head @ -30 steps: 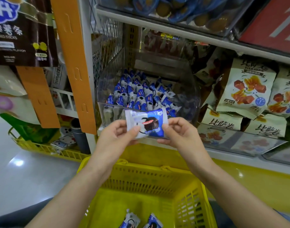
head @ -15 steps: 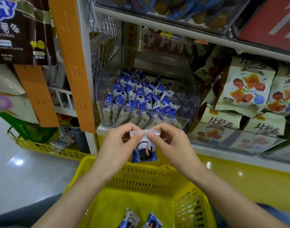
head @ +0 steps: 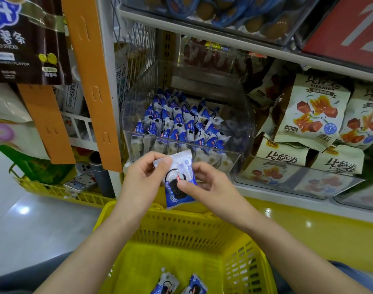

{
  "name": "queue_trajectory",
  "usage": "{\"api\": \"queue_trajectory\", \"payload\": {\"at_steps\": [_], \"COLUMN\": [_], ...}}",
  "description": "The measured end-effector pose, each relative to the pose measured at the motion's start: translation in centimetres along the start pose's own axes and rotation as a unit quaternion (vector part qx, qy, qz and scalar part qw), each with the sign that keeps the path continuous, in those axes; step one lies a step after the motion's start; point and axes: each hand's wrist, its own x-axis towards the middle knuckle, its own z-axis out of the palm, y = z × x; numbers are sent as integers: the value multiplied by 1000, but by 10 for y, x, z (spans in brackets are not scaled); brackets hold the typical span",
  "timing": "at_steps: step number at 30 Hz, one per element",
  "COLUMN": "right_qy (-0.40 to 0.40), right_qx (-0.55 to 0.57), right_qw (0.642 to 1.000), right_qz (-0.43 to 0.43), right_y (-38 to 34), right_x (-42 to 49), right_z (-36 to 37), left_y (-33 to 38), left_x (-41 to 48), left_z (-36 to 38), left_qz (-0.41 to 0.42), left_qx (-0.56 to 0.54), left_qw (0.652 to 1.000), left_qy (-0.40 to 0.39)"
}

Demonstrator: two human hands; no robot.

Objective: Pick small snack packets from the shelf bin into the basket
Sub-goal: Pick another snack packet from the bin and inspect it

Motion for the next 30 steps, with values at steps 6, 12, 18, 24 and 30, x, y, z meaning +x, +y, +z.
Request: {"api": "queue_trajectory", "payload": {"at_steps": [6,12,18,24,30], "right_qy": [129,142,118,133,87], "right_qx": [-28,-53,101,102,83], "right_qw": [990,985,988,986,992], "right_qz": [-55,-79,-14,-1,26], "right_y": [0,0,-5,-11,-13], "right_x": [-2,-4,-3,1,2], "right_z": [3,7,7,-1,-8], "left_y": [3,7,6,7,10], "left_x": [-2,-11,-10,-7,-3], "left_z": [2,10,6,3,-5], "left_qz": [-52,-83,-79,-58,-35], "left_qx": [5,-39,-50,-13,-53], "left_qw": [997,995,993,995,997], "left_qy": [52,-48,-68,-85,-39]}}
